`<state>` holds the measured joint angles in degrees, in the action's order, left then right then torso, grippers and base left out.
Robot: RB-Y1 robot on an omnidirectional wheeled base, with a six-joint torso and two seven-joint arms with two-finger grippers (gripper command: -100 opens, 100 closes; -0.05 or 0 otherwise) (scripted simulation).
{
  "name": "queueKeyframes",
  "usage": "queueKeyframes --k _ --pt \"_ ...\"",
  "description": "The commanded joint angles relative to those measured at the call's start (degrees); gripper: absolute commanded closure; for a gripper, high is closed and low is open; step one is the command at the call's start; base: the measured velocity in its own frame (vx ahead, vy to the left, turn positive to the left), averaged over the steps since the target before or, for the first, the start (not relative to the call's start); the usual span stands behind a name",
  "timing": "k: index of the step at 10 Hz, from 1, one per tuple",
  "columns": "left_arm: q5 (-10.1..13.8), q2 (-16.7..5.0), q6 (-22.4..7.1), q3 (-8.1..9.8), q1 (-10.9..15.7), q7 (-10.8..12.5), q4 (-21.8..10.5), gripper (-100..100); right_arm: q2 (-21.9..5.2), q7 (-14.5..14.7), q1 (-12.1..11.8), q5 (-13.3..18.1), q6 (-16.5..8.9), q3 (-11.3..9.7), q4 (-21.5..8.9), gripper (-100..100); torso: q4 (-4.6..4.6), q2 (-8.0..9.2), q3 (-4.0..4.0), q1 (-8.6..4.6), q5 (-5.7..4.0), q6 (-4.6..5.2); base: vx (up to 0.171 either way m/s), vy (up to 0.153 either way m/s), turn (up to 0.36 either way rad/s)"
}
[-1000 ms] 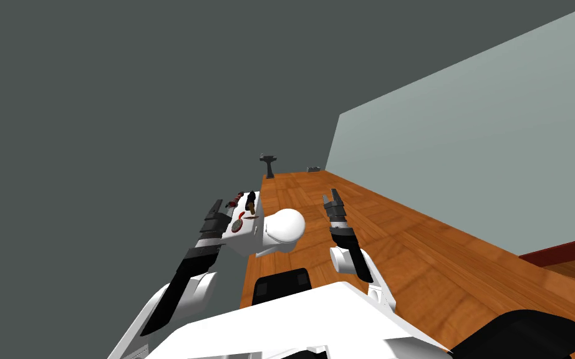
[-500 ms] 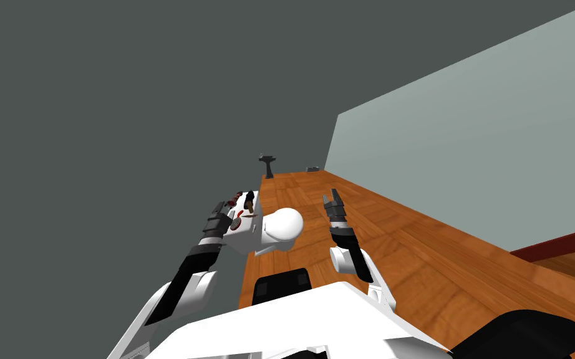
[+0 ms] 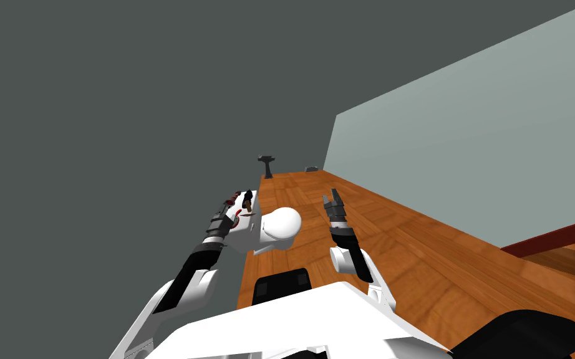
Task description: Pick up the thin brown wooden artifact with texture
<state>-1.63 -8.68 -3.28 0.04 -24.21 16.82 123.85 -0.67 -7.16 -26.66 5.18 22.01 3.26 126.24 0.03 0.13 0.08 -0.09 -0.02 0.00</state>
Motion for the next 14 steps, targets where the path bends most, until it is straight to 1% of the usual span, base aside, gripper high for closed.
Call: queueKeyframes --k 1,2,3,4,5,6,7,8,9,10,11,12,13,14 --pt "0.1 0.0 -2.1 0.03 0.2 0.4 -0.1 -100 0.0 0.0 0.0 0.0 0.0 0.0 0.0 0 0.00 0.00 0.00 0.00 0.00 0.00 -0.029 -0.022 -0.012" --pt "0.3 0.1 -4.1 -0.04 0.5 1.0 -0.5 -100 0.0 0.0 0.0 0.0 0.0 0.0 0.0 0 0.00 -0.02 -0.01 0.02 0.00 -0.01 -0.023 -0.026 -0.026" --pt "0.3 0.1 -5.0 -0.04 0.5 1.0 -0.5 -100 0.0 0.0 0.0 0.0 0.0 0.0 0.0 0 -0.01 -0.04 -0.02 0.01 0.00 0.00 -0.018 -0.018 -0.010" --pt "0.4 0.3 -6.9 -0.18 1.0 1.7 -0.8 -100 0.0 0.0 0.0 0.0 0.0 0.0 0.0 0 -0.01 -0.06 -0.03 0.04 0.00 -0.01 -0.017 -0.017 -0.028" --pt "0.4 0.3 -7.8 -0.18 1.0 1.7 -0.8 -100 0.0 0.0 0.0 0.0 0.0 0.0 0.0 0 -0.01 -0.07 -0.04 0.04 0.01 0.00 -0.015 -0.013 -0.013" --pt "0.6 0.4 -9.7 -0.41 1.5 2.2 -1.2 -100 0.0 0.0 0.0 0.0 0.0 0.0 0.0 0 -0.01 -0.08 -0.04 0.06 0.01 -0.01 -0.012 -0.009 -0.023" --pt "0.6 0.4 -10.7 -0.41 1.5 2.2 -1.2 -100 0.0 0.0 0.0 0.0 0.0 0.0 0.0 0 -0.02 -0.09 -0.05 0.07 0.01 0.00 -0.007 -0.007 -0.016" --pt "0.7 0.5 -12.3 -0.71 2.0 2.8 -1.6 -100 0.0 0.0 0.0 0.0 0.0 0.0 0.0 0 -0.02 -0.10 -0.06 0.08 0.01 -0.01 -0.002 -0.005 -0.031" --pt "0.7 0.5 -13.5 -0.71 2.0 2.8 -1.6 -100 0.0 0.0 0.0 0.0 0.0 0.0 0.0 0 -0.02 -0.13 -0.07 0.09 0.02 0.00 0.000 -0.002 -0.015" --pt "0.8 0.5 -15.5 -1.10 2.6 3.3 -2.0 -100 0.0 0.0 0.0 0.0 0.0 0.0 0.0 0 -0.03 -0.13 -0.07 0.10 0.02 -0.01 0.006 0.002 -0.026" --pt "0.8 0.5 -16.2 -1.10 2.6 3.3 -2.0 -100 0.0 0.0 0.0 0.0 0.0 0.0 0.0 0 -0.03 -0.16 -0.09 0.12 0.02 0.00 0.008 0.004 -0.017" --pt "0.9 0.6 -18.3 -1.57 3.3 3.8 -2.4 -100 0.0 0.0 0.0 0.0 0.0 0.0 0.0 0 -0.03 -0.17 -0.09 0.12 0.02 -0.01 0.013 0.011 -0.033" --pt "0.9 0.6 -19.0 -1.57 3.3 3.8 -2.4 -100 0.0 0.0 0.0 0.0 0.0 0.0 0.0 0 -0.04 -0.19 -0.11 0.15 0.03 0.00 0.015 0.012 -0.018" --pt "1.0 0.6 -21.0 -2.12 4.0 4.2 -2.9 -100 0.0 0.0 0.0 0.0 0.0 0.0 0.0 0 -0.04 -0.19 -0.11 0.15 0.03 -0.01 0.028 0.014 -0.027"
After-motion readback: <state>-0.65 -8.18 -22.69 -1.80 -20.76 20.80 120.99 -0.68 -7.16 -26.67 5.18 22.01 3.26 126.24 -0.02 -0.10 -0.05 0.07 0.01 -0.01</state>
